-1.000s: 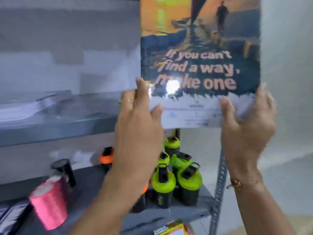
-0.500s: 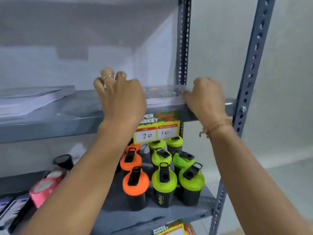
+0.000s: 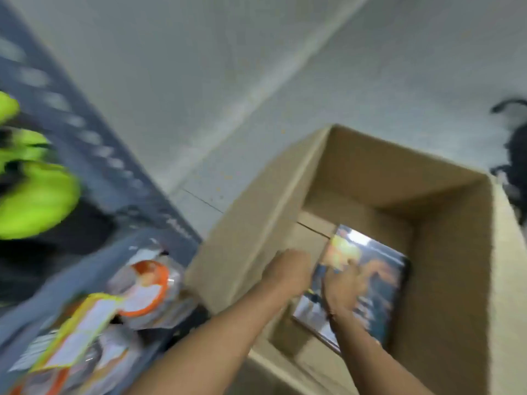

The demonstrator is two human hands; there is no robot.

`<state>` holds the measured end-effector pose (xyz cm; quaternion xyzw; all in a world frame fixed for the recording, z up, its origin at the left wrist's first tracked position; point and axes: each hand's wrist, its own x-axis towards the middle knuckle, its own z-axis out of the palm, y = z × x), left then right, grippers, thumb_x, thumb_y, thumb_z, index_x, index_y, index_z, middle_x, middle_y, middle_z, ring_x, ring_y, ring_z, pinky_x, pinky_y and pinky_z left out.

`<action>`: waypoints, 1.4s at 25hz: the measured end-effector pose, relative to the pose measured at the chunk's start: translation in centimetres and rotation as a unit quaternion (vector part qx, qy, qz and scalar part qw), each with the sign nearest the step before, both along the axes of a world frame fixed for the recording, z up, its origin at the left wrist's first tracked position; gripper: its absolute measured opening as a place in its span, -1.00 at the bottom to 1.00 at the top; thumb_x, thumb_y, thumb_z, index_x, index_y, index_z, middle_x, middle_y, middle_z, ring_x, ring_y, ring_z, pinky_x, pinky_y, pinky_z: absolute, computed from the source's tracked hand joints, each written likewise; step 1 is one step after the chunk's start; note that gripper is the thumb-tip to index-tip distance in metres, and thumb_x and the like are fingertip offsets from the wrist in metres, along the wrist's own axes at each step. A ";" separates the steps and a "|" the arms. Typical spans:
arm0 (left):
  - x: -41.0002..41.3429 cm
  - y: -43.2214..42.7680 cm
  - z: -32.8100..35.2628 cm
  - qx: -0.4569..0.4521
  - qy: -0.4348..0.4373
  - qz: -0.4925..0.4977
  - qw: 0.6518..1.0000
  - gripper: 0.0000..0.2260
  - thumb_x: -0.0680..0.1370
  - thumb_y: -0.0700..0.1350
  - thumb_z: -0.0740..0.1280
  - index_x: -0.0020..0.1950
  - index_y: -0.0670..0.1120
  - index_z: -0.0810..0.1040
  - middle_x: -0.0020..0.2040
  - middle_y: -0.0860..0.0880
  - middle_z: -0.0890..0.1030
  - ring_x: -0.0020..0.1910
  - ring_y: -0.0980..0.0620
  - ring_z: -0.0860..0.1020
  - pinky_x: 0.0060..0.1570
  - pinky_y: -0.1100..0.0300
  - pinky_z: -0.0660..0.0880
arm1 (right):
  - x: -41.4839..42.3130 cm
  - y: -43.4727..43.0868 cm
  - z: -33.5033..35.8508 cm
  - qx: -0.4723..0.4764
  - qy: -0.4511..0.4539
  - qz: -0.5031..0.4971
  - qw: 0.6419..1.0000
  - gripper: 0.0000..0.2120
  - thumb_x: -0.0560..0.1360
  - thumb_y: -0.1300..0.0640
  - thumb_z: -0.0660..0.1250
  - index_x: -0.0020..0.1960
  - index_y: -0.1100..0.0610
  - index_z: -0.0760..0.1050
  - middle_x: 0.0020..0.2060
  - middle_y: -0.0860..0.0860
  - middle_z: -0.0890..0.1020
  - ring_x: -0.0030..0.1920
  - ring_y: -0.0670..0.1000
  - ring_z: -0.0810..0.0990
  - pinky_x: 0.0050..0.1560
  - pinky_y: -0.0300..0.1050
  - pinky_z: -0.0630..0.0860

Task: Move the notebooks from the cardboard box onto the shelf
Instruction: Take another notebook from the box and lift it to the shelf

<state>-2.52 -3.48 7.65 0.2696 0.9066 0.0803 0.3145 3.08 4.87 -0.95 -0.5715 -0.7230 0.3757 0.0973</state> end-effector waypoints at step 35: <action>6.4 -19.7 29.1 0.414 0.662 0.260 0.568 -0.63 0.48 -0.10 0.25 0.20 -0.25 0.58 -0.03 -0.18 0.58 -0.11 0.08 0.47 -0.03 0.47 0.33 | -1.1 -13.8 33.5 0.133 0.642 0.069 0.752 -0.41 0.39 0.00 0.40 0.32 0.27 0.40 0.10 0.15 0.48 0.17 -0.08 0.50 0.28 -0.24 0.42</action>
